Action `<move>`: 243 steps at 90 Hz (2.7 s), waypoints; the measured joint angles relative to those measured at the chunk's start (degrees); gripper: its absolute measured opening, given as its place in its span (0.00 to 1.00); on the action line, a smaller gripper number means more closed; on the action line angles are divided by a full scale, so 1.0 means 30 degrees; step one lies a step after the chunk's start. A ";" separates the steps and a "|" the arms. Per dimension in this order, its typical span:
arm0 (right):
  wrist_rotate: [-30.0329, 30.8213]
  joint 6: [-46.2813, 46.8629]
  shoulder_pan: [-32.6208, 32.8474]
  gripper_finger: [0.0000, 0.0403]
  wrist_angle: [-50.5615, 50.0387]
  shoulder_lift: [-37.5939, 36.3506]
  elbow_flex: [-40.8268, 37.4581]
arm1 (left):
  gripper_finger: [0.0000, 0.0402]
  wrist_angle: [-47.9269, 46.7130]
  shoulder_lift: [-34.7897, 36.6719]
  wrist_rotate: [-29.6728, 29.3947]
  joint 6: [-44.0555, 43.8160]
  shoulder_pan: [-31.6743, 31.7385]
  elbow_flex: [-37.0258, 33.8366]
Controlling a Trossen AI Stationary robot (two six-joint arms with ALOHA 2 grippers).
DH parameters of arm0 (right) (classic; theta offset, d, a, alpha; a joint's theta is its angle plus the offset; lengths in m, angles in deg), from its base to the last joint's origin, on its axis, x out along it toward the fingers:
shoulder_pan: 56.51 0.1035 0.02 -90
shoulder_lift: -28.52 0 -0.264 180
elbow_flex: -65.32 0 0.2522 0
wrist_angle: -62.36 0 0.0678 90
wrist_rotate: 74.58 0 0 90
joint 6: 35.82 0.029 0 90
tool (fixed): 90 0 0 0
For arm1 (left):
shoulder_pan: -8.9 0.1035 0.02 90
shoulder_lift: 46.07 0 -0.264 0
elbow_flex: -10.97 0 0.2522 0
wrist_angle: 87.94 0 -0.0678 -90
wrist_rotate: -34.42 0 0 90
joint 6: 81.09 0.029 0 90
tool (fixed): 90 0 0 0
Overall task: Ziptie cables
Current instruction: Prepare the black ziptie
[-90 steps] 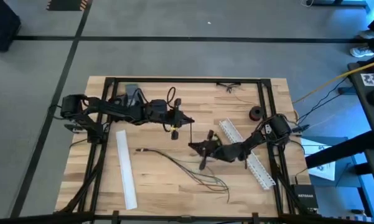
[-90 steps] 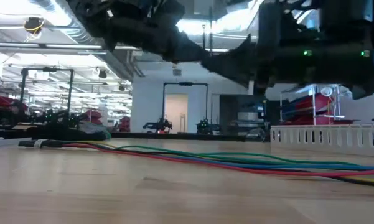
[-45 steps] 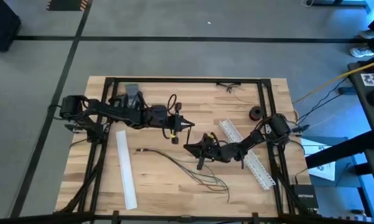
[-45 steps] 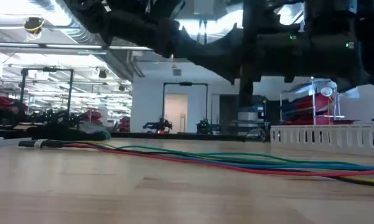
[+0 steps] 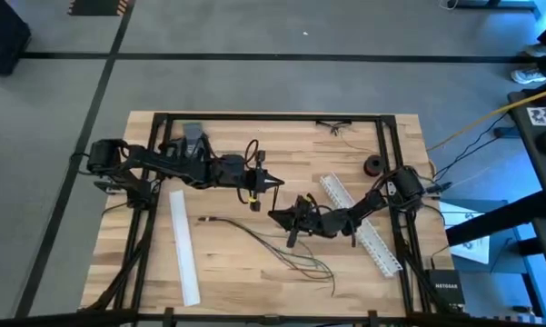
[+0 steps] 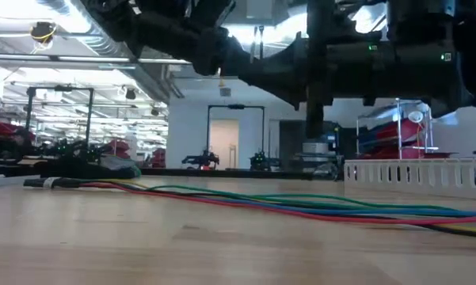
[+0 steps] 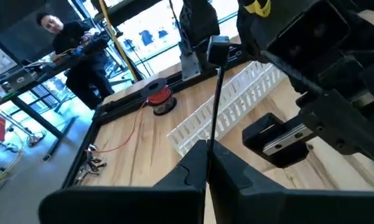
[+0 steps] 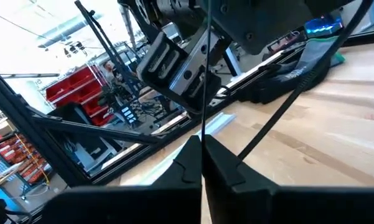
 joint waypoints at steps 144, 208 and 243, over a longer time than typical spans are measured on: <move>0.0080 0.0153 -0.0036 0.00 0.0102 -0.0007 0.0277 | 0.00 -0.1144 0.0823 -0.2245 0.1784 -0.0641 -0.0015; 0.0273 0.0430 -0.0015 0.00 0.0113 -0.0007 0.0270 | 0.00 -0.1005 0.0823 -0.2386 0.2011 -0.0758 -0.0015; 0.0408 0.0930 0.0000 0.00 0.0117 -0.0007 0.0262 | 0.00 -0.0940 0.0852 -0.2501 0.2633 -0.1065 -0.0015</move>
